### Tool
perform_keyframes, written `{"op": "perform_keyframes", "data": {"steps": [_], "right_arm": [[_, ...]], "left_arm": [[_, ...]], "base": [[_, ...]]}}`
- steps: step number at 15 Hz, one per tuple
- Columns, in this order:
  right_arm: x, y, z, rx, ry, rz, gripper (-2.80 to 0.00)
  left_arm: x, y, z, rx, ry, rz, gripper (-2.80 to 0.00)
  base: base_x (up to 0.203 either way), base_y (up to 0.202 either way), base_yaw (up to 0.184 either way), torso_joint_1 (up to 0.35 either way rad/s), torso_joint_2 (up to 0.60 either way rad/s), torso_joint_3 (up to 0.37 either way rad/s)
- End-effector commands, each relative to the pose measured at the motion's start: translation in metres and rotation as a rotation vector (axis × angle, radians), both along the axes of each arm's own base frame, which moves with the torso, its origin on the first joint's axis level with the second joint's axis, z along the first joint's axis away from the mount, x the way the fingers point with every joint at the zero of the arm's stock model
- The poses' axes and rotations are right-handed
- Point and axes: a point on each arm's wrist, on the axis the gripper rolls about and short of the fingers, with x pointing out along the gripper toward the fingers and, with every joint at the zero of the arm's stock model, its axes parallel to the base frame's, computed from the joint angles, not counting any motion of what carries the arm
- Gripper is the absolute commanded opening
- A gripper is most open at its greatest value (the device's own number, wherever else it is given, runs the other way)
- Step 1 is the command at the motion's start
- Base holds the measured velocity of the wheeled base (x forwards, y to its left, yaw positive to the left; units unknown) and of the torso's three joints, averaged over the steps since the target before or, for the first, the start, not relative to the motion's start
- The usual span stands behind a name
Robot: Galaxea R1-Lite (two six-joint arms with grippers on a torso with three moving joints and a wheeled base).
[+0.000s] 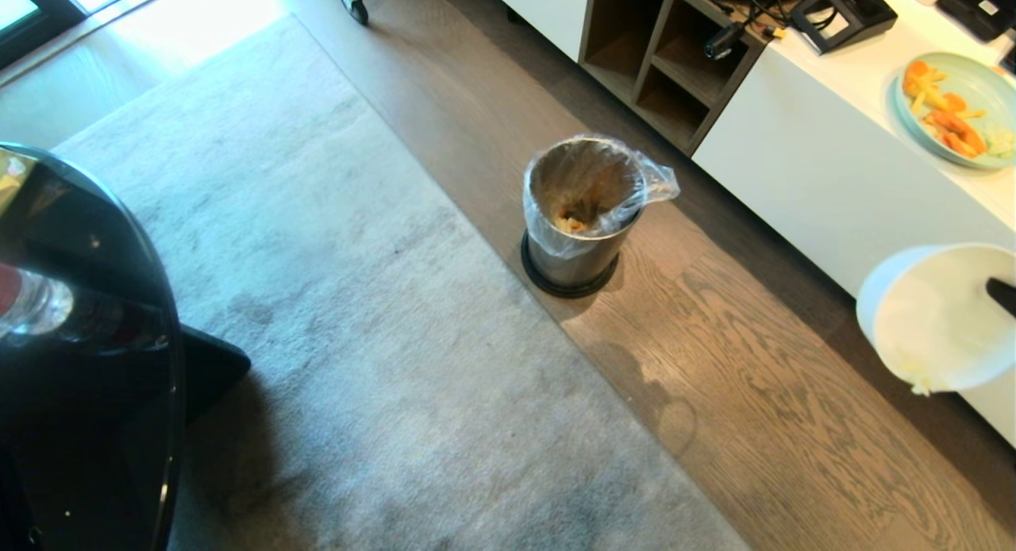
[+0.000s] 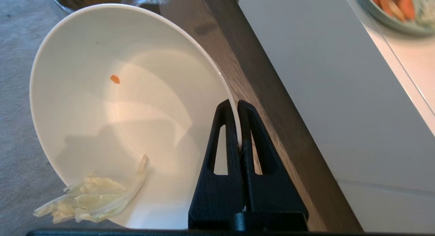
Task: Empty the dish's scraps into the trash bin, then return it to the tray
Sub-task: Put the bowl back to the table
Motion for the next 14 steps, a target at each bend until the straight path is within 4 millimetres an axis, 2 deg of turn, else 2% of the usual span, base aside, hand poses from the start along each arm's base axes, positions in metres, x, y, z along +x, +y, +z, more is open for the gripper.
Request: {"op": "perform_keyframes", "data": {"steps": [1, 4, 7, 9, 14], "right_arm": [[-0.061, 0.020, -0.019, -0.018, -0.078, -0.081, -2.80], [-0.099, 0.034, -0.053, 0.010, -0.057, -0.187, -2.80], [-0.119, 0.039, -0.088, 0.060, 0.076, -0.263, -2.80], [-0.121, 0.037, -0.099, 0.071, 0.155, -0.340, -2.80], [-0.123, 0.036, -0.107, 0.137, 0.225, -0.259, -2.80]], "left_arm": [[0.000, 0.000, 0.000, -0.001, 0.000, 0.000, -2.80], [0.000, 0.000, 0.000, -0.001, -0.002, 0.000, -2.80], [0.000, 0.000, 0.000, -0.001, 0.000, 0.000, -2.80], [0.000, 0.000, 0.000, -0.001, -0.002, 0.000, -2.80], [0.000, 0.000, 0.000, -0.001, -0.002, 0.000, -2.80]], "base": [[0.000, 0.000, 0.000, 0.000, 0.00, 0.000], [0.000, 0.000, 0.000, 0.000, 0.00, 0.000], [0.000, 0.000, 0.000, 0.000, 0.00, 0.000], [0.000, 0.000, 0.000, 0.000, 0.00, 0.000], [0.000, 0.000, 0.000, 0.000, 0.00, 0.000]]}}
